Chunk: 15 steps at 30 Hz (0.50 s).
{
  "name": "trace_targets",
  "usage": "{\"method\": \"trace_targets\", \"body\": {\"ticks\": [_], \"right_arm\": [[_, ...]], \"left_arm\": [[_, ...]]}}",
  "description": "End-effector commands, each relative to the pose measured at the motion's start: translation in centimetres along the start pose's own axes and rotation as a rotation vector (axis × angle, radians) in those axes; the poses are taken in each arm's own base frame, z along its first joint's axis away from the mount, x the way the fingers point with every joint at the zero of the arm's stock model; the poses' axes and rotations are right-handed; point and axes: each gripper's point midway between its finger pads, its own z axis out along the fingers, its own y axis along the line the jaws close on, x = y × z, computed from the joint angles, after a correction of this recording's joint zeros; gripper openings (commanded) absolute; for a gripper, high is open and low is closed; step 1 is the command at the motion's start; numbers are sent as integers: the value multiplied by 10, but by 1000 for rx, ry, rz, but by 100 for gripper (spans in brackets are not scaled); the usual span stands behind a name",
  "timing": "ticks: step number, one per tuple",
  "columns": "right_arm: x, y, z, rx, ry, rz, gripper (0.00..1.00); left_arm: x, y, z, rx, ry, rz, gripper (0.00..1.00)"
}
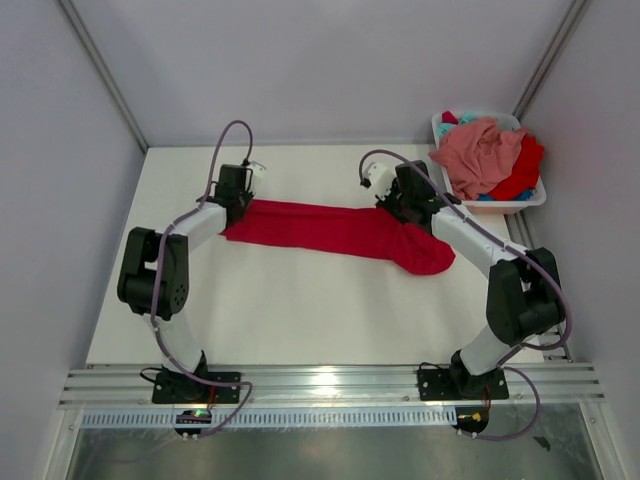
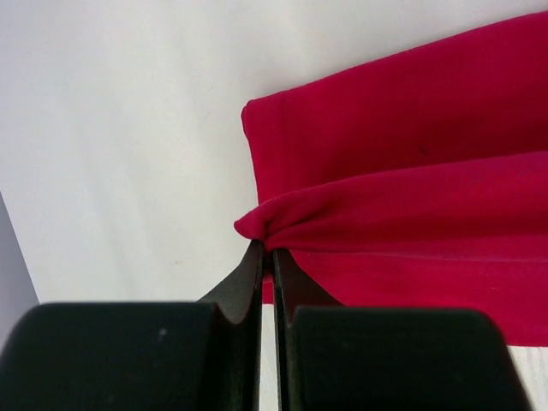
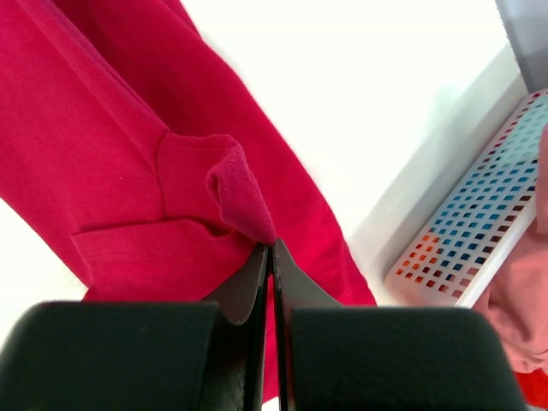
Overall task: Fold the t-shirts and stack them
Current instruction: Fold the tshirt
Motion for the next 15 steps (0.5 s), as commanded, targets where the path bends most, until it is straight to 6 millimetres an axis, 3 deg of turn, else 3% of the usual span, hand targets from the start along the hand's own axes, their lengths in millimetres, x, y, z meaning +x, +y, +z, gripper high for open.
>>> {"method": "trace_targets", "body": {"ticks": [1,8,15], "right_arm": [[-20,-11,2,11,-42,19,3],[-3,13,8,-95,21,38,3],[14,27,13,-144,80,37,5]], "left_arm": [[-23,16,5,-50,-60,-22,0],[-22,16,5,-26,-24,13,0],[-27,4,3,52,-9,-8,8]]}}
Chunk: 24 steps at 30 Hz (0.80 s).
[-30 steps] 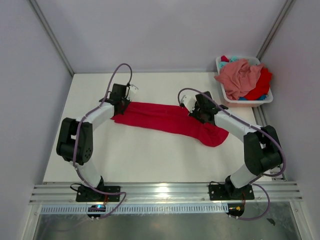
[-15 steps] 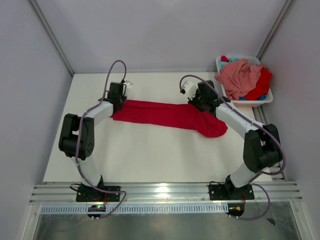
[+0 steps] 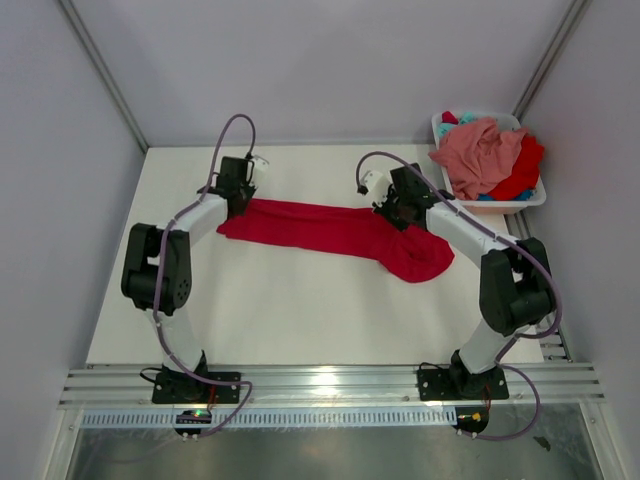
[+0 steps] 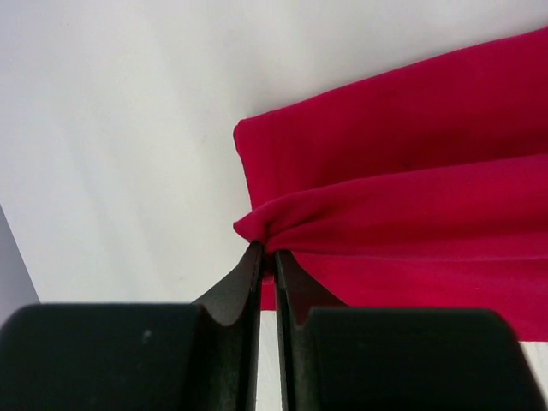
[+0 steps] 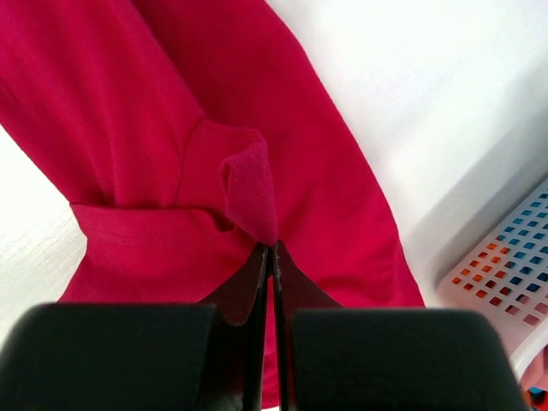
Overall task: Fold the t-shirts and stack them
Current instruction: Fold the tshirt
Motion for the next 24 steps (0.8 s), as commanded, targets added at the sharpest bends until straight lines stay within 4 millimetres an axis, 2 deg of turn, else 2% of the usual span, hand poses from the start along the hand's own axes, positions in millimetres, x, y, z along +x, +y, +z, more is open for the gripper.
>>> {"method": "trace_targets", "body": {"ticks": [1,3,4,5,6,8,9,11,14,15,17,19,21,22,24], "right_arm": [[1,3,4,-17,7,13,5],[3,3,7,-18,15,16,6],[4,3,8,-19,20,19,14],[6,5,10,-28,27,17,33],[5,5,10,-29,26,17,59],[8,6,11,-31,34,21,77],[8,7,12,-33,35,22,99],[8,7,12,-24,24,30,99],[7,16,4,-45,-17,29,99],[2,15,-4,-43,-42,29,99],[7,22,-10,-69,-40,16,99],[4,20,-24,-45,-64,8,99],[9,26,-34,-56,-65,-11,99],[1,26,-50,-43,-107,-22,99],[-1,44,-67,-98,-142,-52,99]], "left_arm": [[-17,0,-2,41,-29,-31,9],[-18,-4,-1,61,-21,-24,28],[-19,-3,-1,65,-21,-19,58],[-18,-4,0,70,-15,-19,73],[-18,-5,0,78,-8,-15,82],[-18,-7,1,90,-7,-7,93],[-18,-7,0,94,-7,-6,95],[-19,-11,-1,113,-16,-8,98],[-22,-14,-9,133,-43,-23,99],[-22,-14,-11,134,-49,-27,99],[-23,-14,-18,134,-64,-34,99],[-22,-12,-26,138,-73,-36,99],[-20,-15,-30,149,-78,-35,99],[-19,-15,-33,153,-81,-36,99],[-10,-19,-39,169,-77,-24,99]]}}
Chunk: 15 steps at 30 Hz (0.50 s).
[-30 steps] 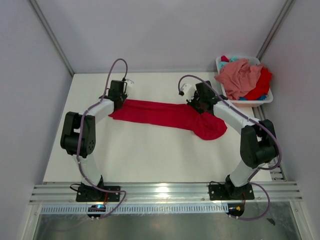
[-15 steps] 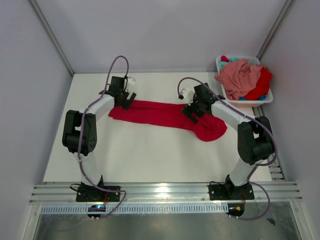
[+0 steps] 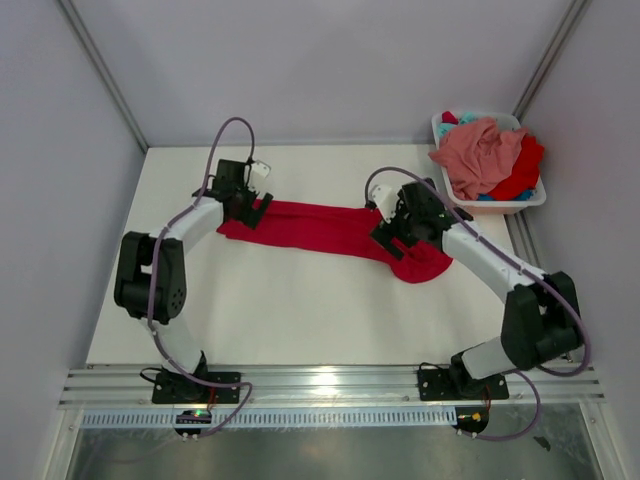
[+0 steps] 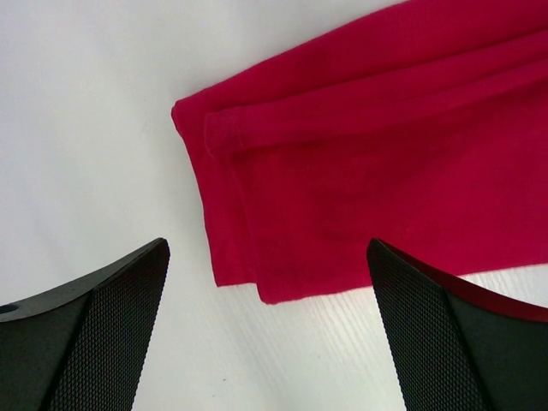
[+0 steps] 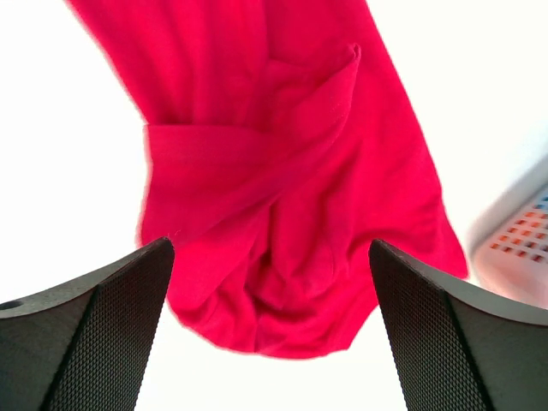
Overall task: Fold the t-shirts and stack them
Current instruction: Fold the tshirt
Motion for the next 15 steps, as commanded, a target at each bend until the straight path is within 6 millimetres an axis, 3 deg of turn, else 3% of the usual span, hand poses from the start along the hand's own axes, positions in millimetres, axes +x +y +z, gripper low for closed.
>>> {"method": "trace_targets", "body": {"ticks": [1,4,6,8,15], "right_arm": [[-35,22,-50,-28,-163,-84,99],[-32,51,-69,-92,-169,-154,99],[-27,79,-74,-196,-146,-202,99],[-21,93,-71,-252,-120,-221,99],[-9,111,-50,-348,-90,-234,99]], "left_arm": [[-7,0,-22,17,-62,-2,99],[1,-4,-27,33,-54,7,99],[1,-10,-30,70,-52,10,99],[-3,-18,-33,119,-58,6,99],[-13,-42,-37,269,-67,4,99]]}}
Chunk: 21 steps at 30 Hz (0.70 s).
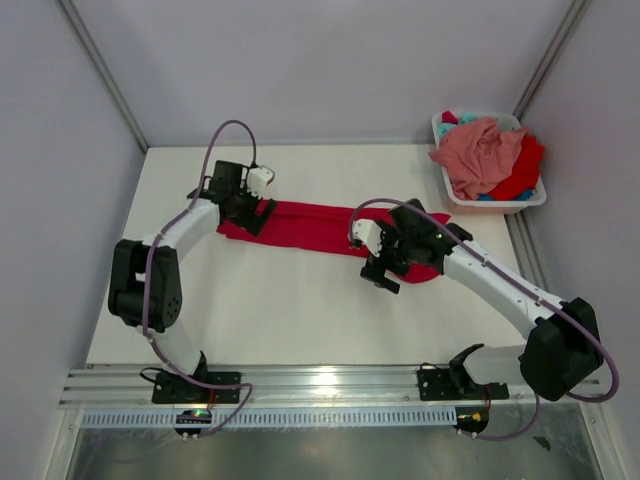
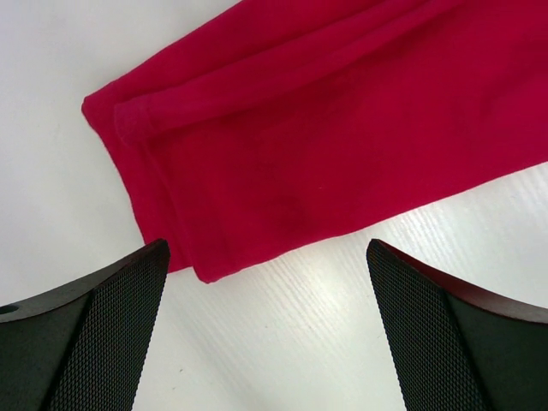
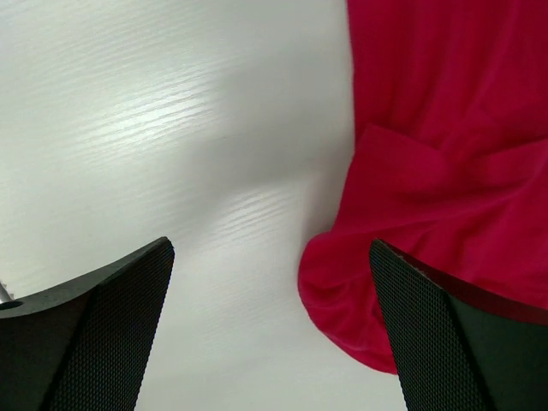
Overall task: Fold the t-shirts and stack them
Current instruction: Fold the tshirt
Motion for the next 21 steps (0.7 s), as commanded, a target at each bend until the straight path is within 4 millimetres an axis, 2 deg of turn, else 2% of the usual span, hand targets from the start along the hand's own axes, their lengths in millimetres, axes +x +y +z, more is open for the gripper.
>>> {"method": "trace_targets", "body": {"ticks": [1,9,15,21], "right_arm": [[-1,13,10,-86,-17,-27,99],[8,27,39,-237,33,-12,99],[8,26,49,-277,61,-2,99],[14,24,57,-270,86,12,99]], "left_arm": [[-19,-14,-6,103,-44,18,99],[-11,-33,11,210,27,74,99],[-14,-46,19,298,42,96,99],[-8,-49,34,319,69,111,99]]}}
